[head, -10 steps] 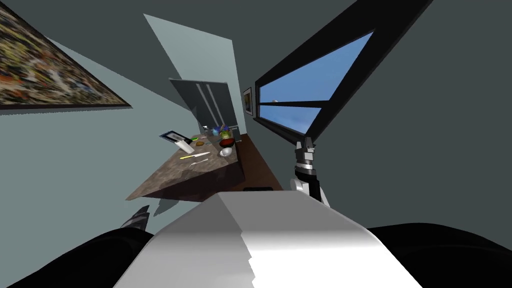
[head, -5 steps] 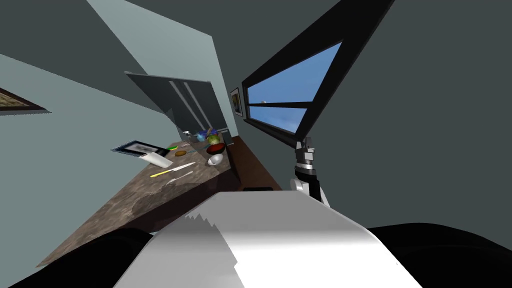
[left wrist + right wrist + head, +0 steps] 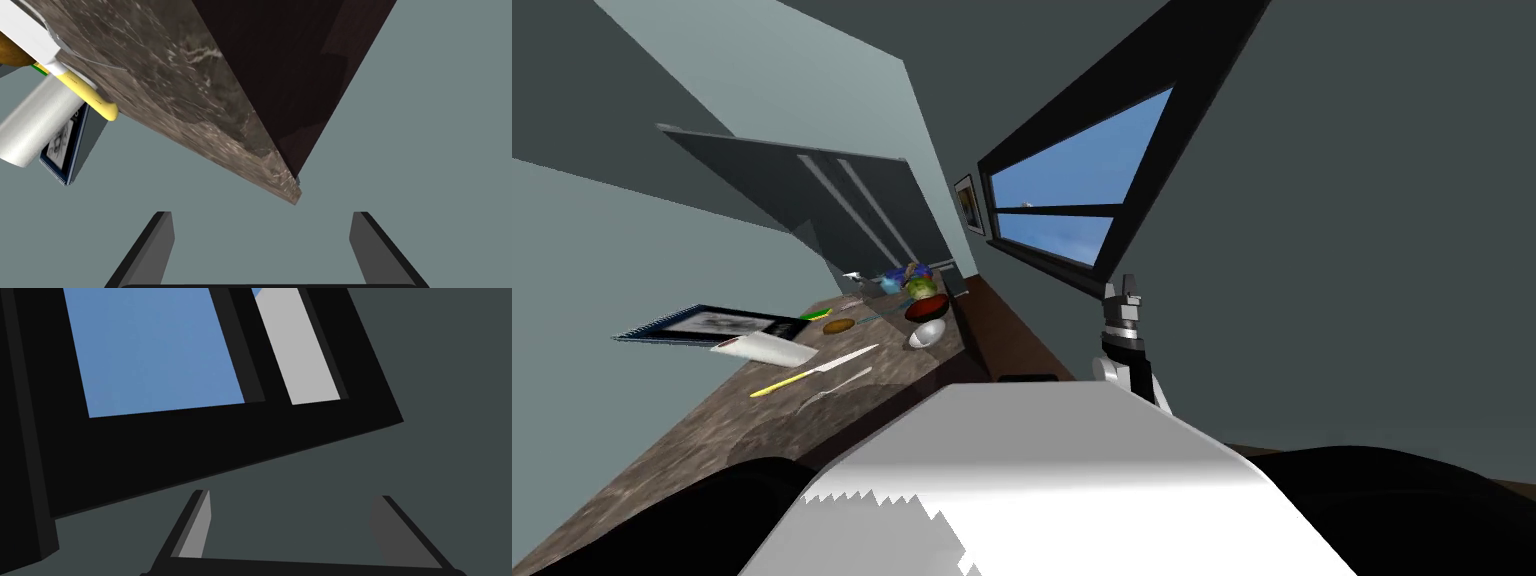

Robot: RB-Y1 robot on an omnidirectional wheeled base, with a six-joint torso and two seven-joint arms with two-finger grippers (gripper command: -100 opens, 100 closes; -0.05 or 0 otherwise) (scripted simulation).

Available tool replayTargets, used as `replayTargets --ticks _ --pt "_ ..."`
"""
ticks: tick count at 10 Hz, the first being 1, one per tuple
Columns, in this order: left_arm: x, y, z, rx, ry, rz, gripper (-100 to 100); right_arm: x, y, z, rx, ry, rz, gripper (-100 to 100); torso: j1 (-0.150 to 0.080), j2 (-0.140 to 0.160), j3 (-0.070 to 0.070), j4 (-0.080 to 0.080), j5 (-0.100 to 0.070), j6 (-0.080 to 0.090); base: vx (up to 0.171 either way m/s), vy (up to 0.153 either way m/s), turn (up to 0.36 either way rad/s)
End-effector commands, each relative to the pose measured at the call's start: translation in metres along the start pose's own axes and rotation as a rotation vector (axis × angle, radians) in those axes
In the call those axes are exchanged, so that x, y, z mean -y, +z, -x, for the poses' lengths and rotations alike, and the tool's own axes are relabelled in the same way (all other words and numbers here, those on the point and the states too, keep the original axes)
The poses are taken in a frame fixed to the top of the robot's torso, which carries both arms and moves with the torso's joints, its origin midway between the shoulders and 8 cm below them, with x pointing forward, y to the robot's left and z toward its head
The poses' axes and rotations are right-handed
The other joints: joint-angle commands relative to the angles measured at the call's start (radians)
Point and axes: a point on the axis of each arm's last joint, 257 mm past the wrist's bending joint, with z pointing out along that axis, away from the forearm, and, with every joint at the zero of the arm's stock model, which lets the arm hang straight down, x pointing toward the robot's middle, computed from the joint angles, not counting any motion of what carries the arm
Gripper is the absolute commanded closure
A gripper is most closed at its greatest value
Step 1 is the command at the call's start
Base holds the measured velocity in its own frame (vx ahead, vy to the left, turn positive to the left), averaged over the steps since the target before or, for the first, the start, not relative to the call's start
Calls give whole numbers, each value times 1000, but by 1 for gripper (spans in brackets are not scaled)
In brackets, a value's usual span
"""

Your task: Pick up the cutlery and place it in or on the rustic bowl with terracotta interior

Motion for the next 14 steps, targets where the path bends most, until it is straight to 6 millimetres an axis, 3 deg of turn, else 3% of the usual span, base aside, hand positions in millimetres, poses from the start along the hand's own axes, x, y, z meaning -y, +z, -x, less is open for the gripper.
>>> replayTargets --ticks 1,2,3,6,7,13,14 --pt "-23 1 17 25 -6 73 -100 0 0 0 0 0 0 0 0 0 0 0 0 0 102 39 -426" --pt "-42 2 29 43 -12 130 -100 0 0 0 0 0 0 0 0 -1 0 0 0 1 150 84 -443" --pt "-46 1 29 46 -13 149 -100 0 0 0 0 0 0 0 3 -3 -2 -1 1 1 101 76 -127" --pt "-99 -4 55 88 -35 311 -100 0 0 0 0 0 0 0 2 -2 -1 0 0 1 122 81 -363" --pt "-102 -5 55 90 -35 324 -100 0 0 0 0 0 0 0 4 -5 -3 -1 1 1 110 89 -182" --pt "-182 -26 67 120 -79 575 -100 0 0 0 0 0 0 0 1 -2 -1 -1 0 -1 82 81 -258" --pt "-172 -22 68 119 -74 547 -100 0 0 0 0 0 0 0 0 -1 -1 0 0 0 25 37 -58"
